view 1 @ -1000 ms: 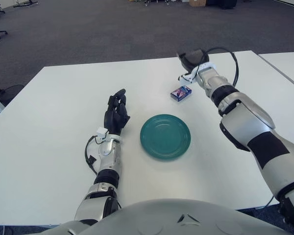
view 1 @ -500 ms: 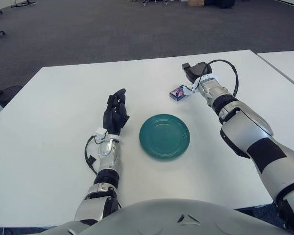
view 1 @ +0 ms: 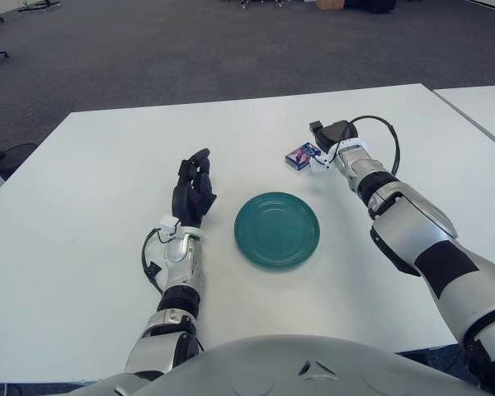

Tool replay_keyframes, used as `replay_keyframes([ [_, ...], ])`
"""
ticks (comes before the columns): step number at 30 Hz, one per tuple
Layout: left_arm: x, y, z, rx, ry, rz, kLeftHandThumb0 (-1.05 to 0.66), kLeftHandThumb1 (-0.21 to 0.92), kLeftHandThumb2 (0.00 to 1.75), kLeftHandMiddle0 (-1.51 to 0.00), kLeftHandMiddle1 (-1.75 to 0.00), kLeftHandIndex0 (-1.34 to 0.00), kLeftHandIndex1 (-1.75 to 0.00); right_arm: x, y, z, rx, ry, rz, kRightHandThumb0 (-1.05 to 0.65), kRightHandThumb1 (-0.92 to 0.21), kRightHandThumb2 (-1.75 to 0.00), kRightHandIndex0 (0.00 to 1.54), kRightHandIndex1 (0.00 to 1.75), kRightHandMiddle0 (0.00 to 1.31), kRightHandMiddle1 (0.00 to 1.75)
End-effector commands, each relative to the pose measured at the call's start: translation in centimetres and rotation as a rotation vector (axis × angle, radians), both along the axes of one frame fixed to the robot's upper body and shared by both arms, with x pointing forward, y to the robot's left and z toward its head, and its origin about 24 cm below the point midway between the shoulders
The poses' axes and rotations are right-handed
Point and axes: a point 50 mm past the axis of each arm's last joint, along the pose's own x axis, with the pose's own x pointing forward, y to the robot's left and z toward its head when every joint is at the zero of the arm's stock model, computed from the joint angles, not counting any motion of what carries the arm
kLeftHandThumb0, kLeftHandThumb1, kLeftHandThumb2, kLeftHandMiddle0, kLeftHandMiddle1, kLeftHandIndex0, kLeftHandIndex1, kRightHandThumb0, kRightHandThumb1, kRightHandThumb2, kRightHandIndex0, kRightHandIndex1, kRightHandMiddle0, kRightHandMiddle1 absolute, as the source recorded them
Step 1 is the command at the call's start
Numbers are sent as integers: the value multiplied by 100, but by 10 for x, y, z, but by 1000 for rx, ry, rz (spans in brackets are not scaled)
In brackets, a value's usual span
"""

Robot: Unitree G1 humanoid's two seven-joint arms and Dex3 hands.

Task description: Put the gum into the plate.

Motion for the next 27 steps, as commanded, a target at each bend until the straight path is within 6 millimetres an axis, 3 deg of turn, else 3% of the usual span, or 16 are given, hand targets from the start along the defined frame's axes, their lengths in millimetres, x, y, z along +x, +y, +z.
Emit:
replay_keyframes([
  [1, -58, -45, -48, -224, 235, 71, -75, 92, 57, -36, -2, -21, -91, -5, 3, -10, -31, 32, 5, -62, -92, -52, 44, 0, 0, 56],
  [14, -61, -51, -48, -252, 242, 81, -71, 92, 57, -36, -1, -24, -96, -11, 1, -21, -103, 72, 22, -63, -92, -61, 43, 0, 0, 55],
  [21, -63, -57, -46, -251, 240, 89, -70, 92, 57, -38, -2, -25, -98, -21, 13, -36, -124, 109, 67, -63, -92, -64, 42, 0, 0, 52],
  [27, -63, -61, -43, -254, 229, 97, -71, 92, 55, -40, -2, -27, -100, -31, 9, -51, -151, 158, 91, -63, -92, -65, 46, 1, 0, 56],
])
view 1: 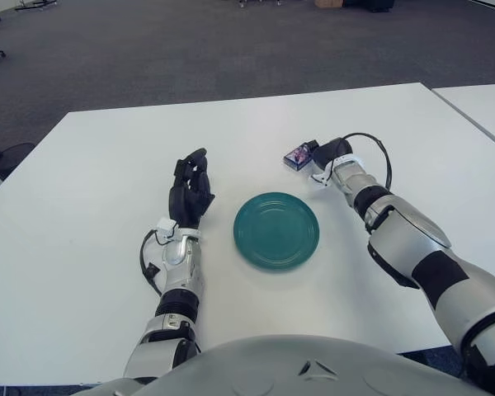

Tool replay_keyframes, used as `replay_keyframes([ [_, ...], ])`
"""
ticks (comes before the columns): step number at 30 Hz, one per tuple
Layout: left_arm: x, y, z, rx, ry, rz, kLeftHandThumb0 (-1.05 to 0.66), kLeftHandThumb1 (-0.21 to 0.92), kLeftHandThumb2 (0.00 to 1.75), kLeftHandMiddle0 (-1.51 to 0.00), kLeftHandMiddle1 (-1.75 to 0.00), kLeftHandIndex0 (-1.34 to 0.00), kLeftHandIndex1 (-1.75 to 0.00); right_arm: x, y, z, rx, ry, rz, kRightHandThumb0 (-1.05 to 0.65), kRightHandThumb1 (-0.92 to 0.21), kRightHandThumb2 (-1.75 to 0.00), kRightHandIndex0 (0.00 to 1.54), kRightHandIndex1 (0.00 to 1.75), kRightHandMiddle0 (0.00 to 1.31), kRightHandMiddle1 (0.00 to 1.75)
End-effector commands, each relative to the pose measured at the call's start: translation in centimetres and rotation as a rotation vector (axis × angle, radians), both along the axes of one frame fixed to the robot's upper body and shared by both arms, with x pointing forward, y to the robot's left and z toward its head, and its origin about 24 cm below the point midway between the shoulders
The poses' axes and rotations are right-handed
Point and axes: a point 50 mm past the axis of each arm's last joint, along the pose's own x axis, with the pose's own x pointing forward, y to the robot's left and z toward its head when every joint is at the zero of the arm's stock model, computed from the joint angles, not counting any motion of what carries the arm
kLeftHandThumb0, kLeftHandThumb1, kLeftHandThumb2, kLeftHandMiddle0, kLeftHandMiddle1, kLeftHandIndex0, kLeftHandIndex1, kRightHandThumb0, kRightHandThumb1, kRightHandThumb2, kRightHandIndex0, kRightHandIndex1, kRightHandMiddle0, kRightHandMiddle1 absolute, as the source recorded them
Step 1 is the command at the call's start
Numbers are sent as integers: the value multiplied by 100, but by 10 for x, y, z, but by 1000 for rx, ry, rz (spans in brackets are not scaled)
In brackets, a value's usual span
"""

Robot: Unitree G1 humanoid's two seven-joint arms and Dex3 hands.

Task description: Put the gum into the plate.

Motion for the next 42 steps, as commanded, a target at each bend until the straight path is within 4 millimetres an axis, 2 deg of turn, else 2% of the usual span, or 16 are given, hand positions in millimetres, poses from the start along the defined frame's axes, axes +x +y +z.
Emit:
replay_keyframes([
  [1, -59, -61, -48, -267, 256, 62, -70, 92, 54, -41, -2, -28, -100, -16, 1, -24, -50, 88, 41, -63, -92, -65, 46, 1, 0, 57],
  [11, -58, -57, -51, -264, 269, 53, -73, 92, 56, -44, -3, -30, -102, -27, -6, -39, -181, 168, 130, -64, -92, -67, 46, 0, 0, 57],
  [19, -55, -60, -52, -232, 280, 33, -78, 92, 60, -47, -4, -31, -102, -34, -23, -47, -284, 202, 184, -66, -92, -70, 46, 0, 0, 55],
  [24, -54, -60, -54, -229, 287, 13, -81, 92, 62, -48, -4, -31, -102, -38, -48, -51, -352, 214, 209, -69, -92, -73, 47, 1, 0, 56],
  [31, -54, -60, -57, -245, 293, 1, -82, 92, 65, -49, -4, -33, -103, -40, -79, -42, -420, 171, 351, -71, -92, -75, 50, 2, 0, 56],
  [38, -54, -60, -57, -264, 294, -3, -80, 92, 64, -50, -5, -32, -102, -43, -92, -36, -422, 179, 406, -72, -92, -77, 52, 2, 0, 53],
  [42, -54, -60, -57, -257, 292, -11, -81, 92, 65, -51, -5, -31, -101, -46, -109, -32, -413, 194, 404, -73, -92, -77, 55, 3, 0, 54],
])
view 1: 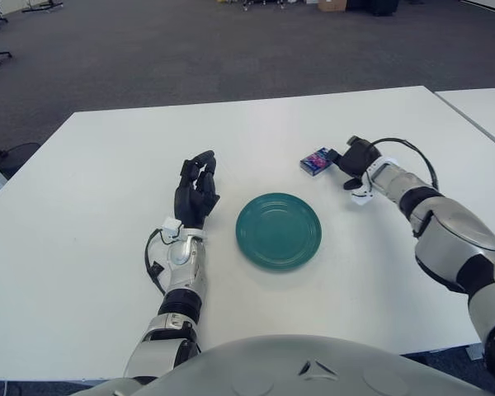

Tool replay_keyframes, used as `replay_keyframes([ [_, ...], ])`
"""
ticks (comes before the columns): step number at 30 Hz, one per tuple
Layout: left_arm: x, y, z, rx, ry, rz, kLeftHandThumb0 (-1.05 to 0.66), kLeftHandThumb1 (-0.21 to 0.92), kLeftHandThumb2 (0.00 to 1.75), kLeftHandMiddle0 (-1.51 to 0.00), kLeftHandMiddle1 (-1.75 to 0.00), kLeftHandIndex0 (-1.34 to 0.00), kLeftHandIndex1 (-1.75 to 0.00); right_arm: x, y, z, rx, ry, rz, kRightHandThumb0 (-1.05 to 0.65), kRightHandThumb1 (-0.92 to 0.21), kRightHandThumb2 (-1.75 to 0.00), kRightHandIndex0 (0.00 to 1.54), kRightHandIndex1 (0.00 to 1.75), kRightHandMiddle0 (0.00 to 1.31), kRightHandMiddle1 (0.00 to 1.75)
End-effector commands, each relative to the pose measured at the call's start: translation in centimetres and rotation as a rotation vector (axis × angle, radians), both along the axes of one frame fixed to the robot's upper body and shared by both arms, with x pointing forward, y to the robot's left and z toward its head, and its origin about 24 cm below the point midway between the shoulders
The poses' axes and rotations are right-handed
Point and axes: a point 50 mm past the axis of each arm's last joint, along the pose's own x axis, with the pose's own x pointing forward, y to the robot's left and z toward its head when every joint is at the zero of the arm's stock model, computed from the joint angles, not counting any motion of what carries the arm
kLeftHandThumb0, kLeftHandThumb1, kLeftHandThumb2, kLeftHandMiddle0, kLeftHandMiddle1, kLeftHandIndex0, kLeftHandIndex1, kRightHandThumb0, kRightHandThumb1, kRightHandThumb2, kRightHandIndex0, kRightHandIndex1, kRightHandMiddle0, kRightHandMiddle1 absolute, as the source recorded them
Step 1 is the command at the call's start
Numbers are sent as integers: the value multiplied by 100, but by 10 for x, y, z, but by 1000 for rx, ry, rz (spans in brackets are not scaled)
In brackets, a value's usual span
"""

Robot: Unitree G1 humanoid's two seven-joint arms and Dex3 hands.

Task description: Put the gum into the plate.

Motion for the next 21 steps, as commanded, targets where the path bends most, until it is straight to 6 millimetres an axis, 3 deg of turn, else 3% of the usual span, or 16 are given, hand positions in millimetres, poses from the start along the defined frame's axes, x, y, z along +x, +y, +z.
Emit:
replay_keyframes([
  [1, -55, -51, -55, -241, 284, 16, -81, 92, 65, -51, -5, -31, -101, -33, -27, -32, -69, 209, 15, -73, -92, -77, 55, 3, 0, 55],
  [8, -52, -51, -55, -231, 290, 2, -82, 92, 67, -50, -4, -28, -97, -29, -35, -12, 22, 235, -11, -72, -92, -74, 62, 5, 0, 58],
  [21, -49, -50, -56, -209, 286, -10, -83, 92, 67, -49, -3, -28, -97, -28, -27, -8, 133, 243, -31, -71, -92, -76, 62, 4, 0, 55],
])
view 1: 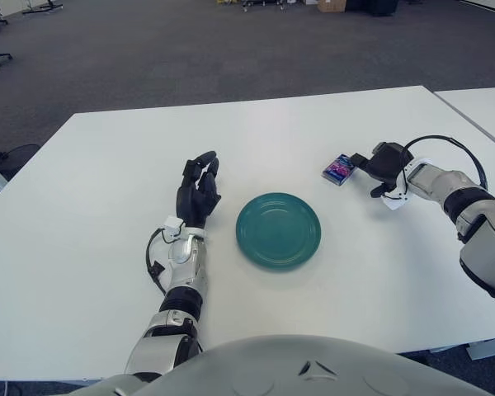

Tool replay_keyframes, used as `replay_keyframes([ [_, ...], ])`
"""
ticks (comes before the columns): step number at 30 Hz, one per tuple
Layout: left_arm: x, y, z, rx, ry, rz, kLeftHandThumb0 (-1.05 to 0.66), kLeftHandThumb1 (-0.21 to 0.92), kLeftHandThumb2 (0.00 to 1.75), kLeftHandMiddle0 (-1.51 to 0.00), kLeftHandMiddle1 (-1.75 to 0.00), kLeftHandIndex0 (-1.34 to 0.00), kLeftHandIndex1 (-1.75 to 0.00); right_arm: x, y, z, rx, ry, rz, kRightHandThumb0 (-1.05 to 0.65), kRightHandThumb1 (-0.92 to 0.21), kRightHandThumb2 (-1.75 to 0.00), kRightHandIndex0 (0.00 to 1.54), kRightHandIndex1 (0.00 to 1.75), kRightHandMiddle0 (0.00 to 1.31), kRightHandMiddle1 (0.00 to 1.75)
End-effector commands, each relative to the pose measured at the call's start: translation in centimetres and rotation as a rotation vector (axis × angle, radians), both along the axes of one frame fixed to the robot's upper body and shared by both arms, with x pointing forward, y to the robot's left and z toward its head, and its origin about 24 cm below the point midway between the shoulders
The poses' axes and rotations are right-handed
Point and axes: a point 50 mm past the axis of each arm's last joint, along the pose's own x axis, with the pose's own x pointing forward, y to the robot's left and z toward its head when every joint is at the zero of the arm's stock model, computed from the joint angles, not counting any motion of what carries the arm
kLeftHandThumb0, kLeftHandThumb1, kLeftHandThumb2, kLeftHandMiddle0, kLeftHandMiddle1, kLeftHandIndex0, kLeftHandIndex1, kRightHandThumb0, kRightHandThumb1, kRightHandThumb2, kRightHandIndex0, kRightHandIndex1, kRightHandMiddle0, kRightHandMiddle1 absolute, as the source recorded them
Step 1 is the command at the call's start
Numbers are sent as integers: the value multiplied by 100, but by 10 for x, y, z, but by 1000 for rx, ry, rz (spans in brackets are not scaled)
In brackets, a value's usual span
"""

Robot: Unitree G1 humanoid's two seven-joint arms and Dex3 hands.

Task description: Put the gum into the plate.

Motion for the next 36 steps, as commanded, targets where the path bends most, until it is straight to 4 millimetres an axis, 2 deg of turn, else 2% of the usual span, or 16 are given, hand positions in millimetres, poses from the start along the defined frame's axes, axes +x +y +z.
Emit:
replay_keyframes([
  [1, -53, -46, -52, -206, 265, 13, -83, 92, 67, -49, -3, -28, -97, -17, 7, -22, 35, 126, 17, -71, -92, -76, 62, 4, 0, 55],
  [11, -55, -40, -53, -202, 265, 20, -83, 92, 66, -48, -2, -26, -98, -20, 17, -13, 131, 86, 67, -74, -92, -81, 62, 3, 0, 58],
  [14, -55, -38, -53, -199, 259, 23, -83, 92, 66, -48, -2, -25, -98, -24, 23, -3, 187, 68, 111, -74, -92, -80, 61, 2, 0, 59],
  [22, -55, -33, -50, -191, 233, 33, -82, 92, 65, -49, -3, -28, -100, -55, 18, 17, 313, 33, 176, -76, -92, -79, 62, 2, 0, 64],
  [36, -52, -32, -46, -181, 227, 27, -84, 92, 63, -52, -4, -28, -103, -81, 19, 36, 317, 61, 148, -74, -92, -76, 60, 0, 0, 66],
])
